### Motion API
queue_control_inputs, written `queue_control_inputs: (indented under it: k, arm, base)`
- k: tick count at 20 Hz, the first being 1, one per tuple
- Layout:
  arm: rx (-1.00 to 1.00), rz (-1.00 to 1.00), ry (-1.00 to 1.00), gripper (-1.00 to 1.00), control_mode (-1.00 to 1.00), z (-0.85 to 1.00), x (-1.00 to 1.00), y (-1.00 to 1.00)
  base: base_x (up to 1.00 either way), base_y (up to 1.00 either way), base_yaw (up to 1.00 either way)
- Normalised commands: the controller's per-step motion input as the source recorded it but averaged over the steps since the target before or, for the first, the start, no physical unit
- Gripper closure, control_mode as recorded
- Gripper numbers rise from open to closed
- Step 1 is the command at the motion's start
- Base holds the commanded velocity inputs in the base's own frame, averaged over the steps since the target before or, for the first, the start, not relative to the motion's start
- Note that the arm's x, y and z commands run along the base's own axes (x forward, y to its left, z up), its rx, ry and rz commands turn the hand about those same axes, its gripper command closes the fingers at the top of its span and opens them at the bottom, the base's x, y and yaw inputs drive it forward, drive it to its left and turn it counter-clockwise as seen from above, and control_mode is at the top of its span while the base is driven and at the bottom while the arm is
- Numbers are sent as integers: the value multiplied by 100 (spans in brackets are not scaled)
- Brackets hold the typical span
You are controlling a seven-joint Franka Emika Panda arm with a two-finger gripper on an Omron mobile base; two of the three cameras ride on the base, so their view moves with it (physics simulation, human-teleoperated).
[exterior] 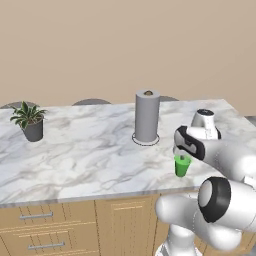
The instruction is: Pick the bowl and cup and place them in the sink. Then turn on the water.
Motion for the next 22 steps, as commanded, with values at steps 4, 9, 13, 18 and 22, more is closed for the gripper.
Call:
queue_control_inputs:
  k: [4, 9, 13, 18, 22]
  arm:
    - [0, 0, 0, -100, -100, -20, 16, 0]
    - [0, 0, 0, -100, -100, -19, 16, 0]
    - [0, 0, 1, -100, -100, -19, 12, 0]
    - [0, 0, 2, -100, -100, -20, 4, 0]
    - [0, 0, 3, 100, -100, -15, 0, 0]
  base:
    - [0, 0, 0]
    - [0, 0, 0]
    - [0, 0, 0]
    - [0, 0, 0]
    - [0, 0, 0]
